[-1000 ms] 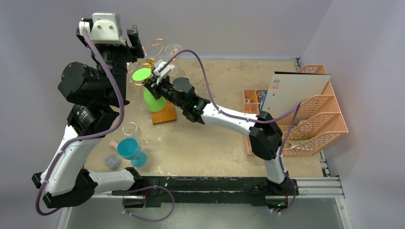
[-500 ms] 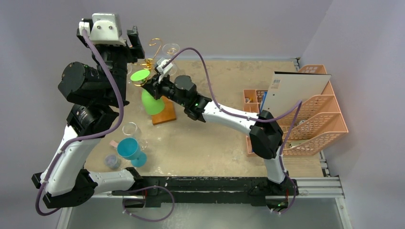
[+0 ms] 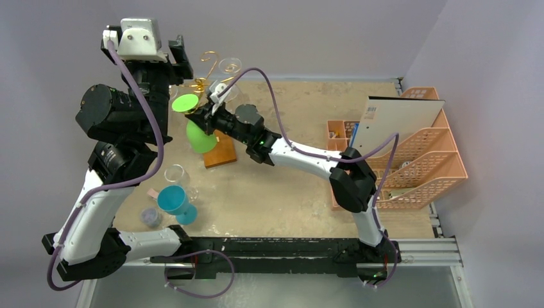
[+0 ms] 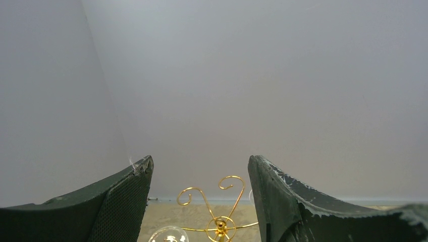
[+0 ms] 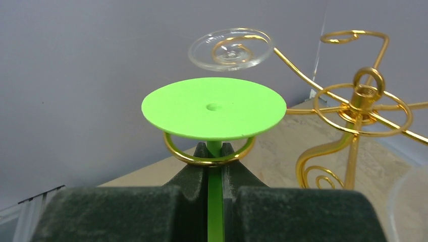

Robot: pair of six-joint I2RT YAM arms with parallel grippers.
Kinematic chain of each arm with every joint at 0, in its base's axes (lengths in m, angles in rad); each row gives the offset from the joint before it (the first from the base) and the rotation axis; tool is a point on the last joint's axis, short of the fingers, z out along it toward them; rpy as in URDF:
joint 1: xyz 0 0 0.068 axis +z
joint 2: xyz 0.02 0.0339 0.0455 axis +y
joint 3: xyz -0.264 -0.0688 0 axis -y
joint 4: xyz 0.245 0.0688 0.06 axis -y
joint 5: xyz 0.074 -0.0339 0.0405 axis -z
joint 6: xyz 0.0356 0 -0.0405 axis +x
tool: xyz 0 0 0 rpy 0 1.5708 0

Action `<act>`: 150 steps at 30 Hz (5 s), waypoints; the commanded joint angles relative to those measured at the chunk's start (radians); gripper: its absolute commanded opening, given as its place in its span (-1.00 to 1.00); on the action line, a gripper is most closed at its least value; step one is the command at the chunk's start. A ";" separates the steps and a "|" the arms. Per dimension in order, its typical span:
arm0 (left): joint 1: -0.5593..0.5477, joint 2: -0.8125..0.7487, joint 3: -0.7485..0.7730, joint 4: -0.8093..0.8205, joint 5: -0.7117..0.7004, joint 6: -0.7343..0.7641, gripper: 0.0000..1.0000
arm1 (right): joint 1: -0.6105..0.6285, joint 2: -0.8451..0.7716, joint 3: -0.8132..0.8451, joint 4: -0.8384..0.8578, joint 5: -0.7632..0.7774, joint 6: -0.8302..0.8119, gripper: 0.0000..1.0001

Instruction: Place the wine glass upside down on the wine glass rack

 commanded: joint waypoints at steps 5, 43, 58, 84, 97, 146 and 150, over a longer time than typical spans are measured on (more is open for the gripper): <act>0.003 -0.001 0.026 0.002 0.009 -0.008 0.36 | 0.022 0.007 -0.013 0.188 -0.075 -0.088 -1.00; 0.002 -0.007 0.026 -0.028 0.019 -0.050 0.36 | 0.021 -0.069 -0.098 0.149 0.172 -0.057 -0.59; 0.003 -0.022 0.021 -0.049 0.030 -0.075 0.36 | 0.025 -0.208 -0.301 0.251 0.055 -0.054 0.09; 0.003 -0.158 0.040 -0.428 0.019 -0.318 0.41 | 0.282 -0.352 -0.183 -0.636 0.249 0.017 0.16; 0.002 -0.174 0.100 -0.557 -0.004 -0.373 0.41 | 0.380 -0.048 0.188 -0.947 0.444 0.063 0.25; 0.002 -0.147 0.111 -0.634 0.019 -0.515 0.41 | 0.368 -0.438 -0.208 -0.788 0.432 -0.040 -1.00; 0.002 -0.148 0.105 -0.676 0.086 -0.580 0.42 | 0.323 -0.596 -0.304 -0.736 0.384 -0.113 -1.00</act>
